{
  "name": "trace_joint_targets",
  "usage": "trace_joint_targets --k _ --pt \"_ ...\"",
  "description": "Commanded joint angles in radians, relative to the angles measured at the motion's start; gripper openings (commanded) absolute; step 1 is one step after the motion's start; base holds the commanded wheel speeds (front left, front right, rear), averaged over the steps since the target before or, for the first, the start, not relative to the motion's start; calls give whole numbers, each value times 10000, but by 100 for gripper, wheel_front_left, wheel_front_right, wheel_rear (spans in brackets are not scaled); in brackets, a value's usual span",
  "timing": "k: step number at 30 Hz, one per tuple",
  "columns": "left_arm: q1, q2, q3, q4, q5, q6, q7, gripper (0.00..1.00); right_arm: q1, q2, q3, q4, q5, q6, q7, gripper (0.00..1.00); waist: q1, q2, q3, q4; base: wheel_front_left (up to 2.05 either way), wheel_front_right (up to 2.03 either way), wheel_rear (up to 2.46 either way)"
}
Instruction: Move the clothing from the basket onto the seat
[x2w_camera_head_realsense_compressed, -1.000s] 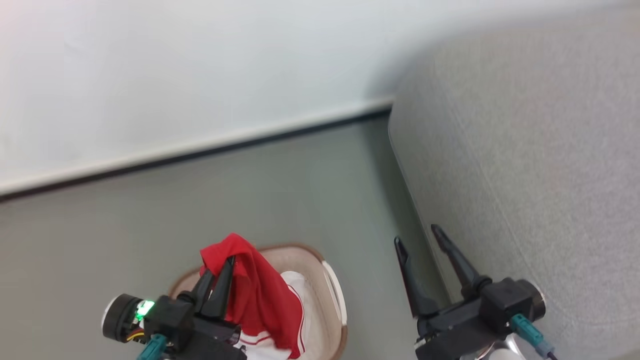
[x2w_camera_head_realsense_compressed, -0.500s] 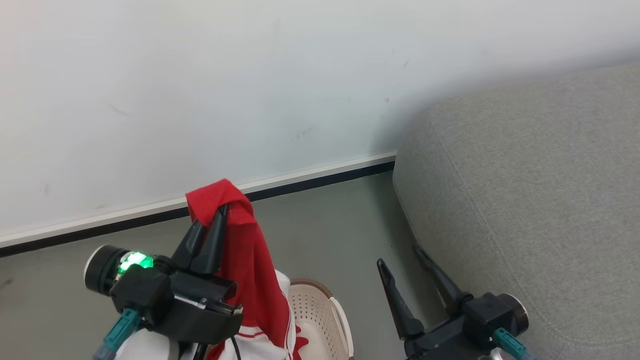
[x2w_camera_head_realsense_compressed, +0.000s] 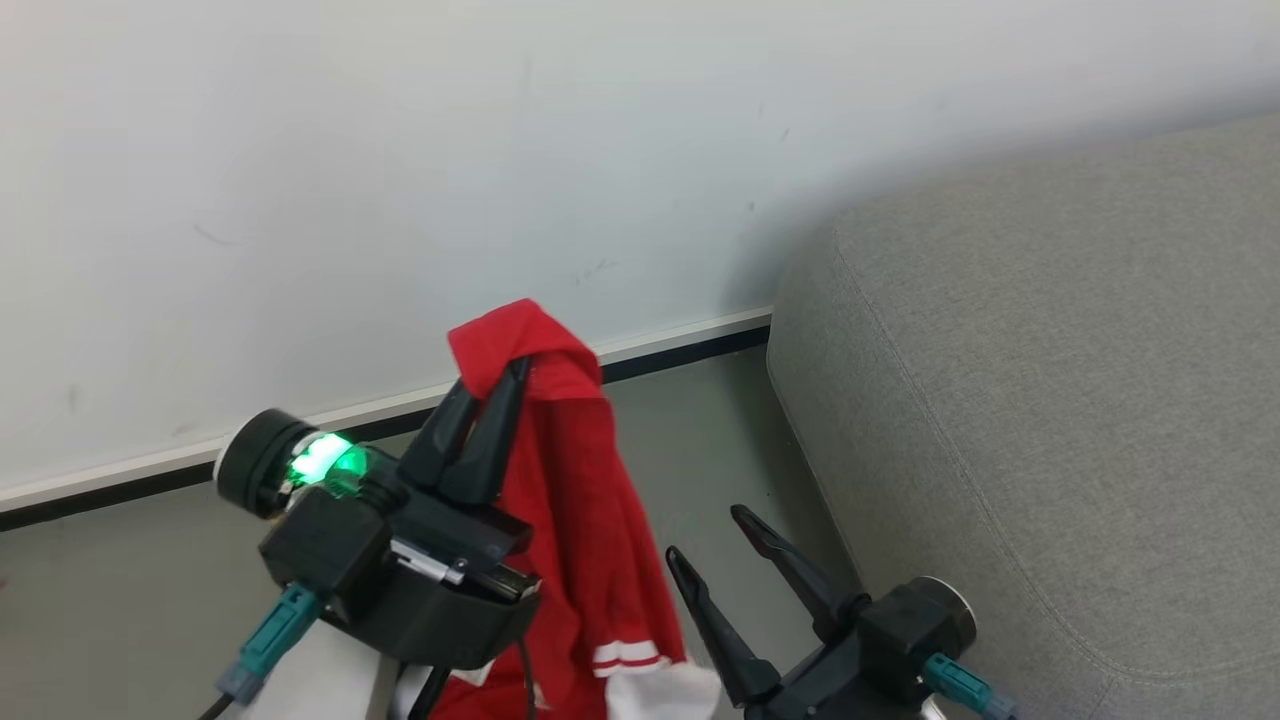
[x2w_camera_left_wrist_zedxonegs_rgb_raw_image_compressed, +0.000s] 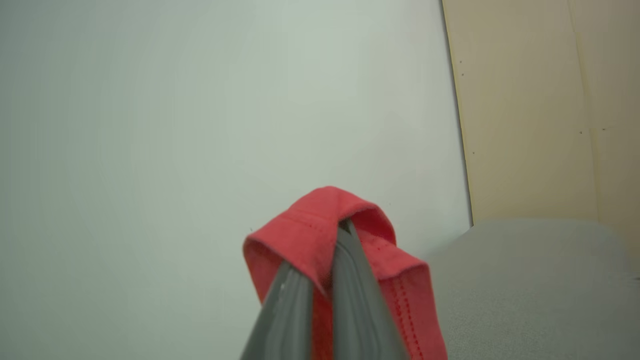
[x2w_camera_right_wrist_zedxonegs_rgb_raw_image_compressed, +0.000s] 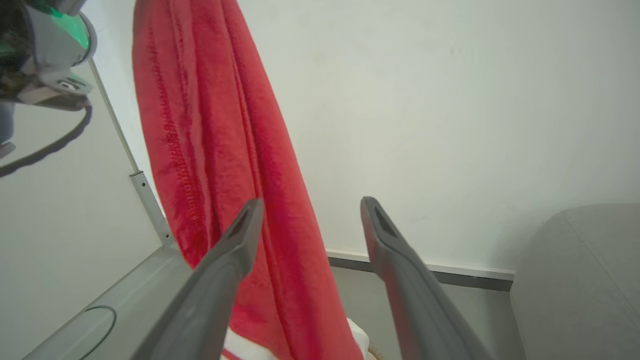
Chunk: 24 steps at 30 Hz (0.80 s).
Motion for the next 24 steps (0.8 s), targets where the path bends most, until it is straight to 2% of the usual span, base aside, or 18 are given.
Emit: trace_joint_targets --k 1,9,18,24 --pt "-179 -53 -98 -81 33 -42 -55 0 -196 -117 239 28 196 4 -14 100 0 -1 23 -6 0 0 0" --pt "-634 -208 -710 -113 10 -203 -55 0 -877 -354 1067 474 581 4 -15 100 0 -1 86 -5 0 0 0" --pt "-999 -339 -1516 -207 -110 -222 -55 0 -1309 50 891 1989 7 4 -15 100 0 -1 150 44 0 0 0" --pt "-1122 -372 -1780 -40 -231 -125 -55 0 -1431 392 629 2311 -289 4 -14 100 0 -1 208 84 0 0 0"
